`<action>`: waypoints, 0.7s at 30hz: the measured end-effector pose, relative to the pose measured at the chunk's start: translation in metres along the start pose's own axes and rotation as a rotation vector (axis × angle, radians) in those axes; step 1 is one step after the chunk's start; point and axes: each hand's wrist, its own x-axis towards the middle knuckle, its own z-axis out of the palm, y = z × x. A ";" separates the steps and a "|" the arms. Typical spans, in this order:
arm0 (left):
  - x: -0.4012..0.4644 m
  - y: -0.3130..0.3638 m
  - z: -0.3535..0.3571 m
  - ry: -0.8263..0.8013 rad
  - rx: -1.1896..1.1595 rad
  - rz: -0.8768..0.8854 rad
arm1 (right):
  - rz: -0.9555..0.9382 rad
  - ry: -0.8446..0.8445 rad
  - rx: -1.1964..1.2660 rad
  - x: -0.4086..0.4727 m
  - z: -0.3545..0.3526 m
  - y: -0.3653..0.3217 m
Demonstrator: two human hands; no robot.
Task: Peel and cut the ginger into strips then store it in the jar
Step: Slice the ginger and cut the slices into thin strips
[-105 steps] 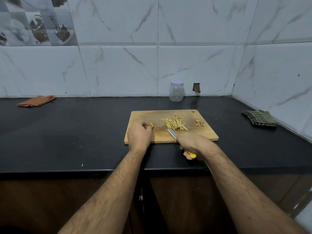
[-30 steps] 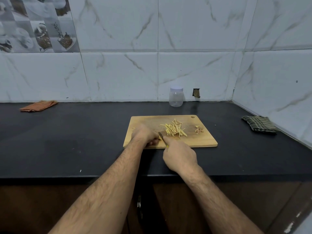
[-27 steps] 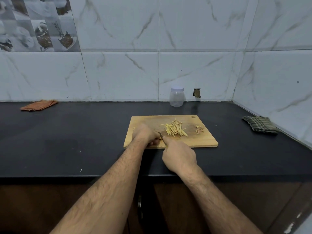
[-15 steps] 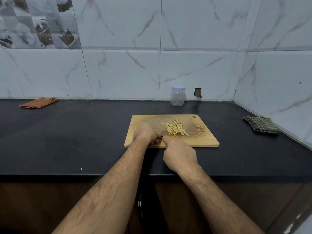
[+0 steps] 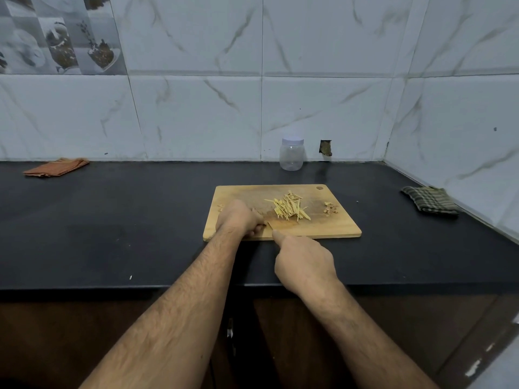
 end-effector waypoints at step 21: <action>0.005 -0.005 0.005 0.038 0.021 0.056 | -0.001 0.075 0.113 0.015 0.005 -0.001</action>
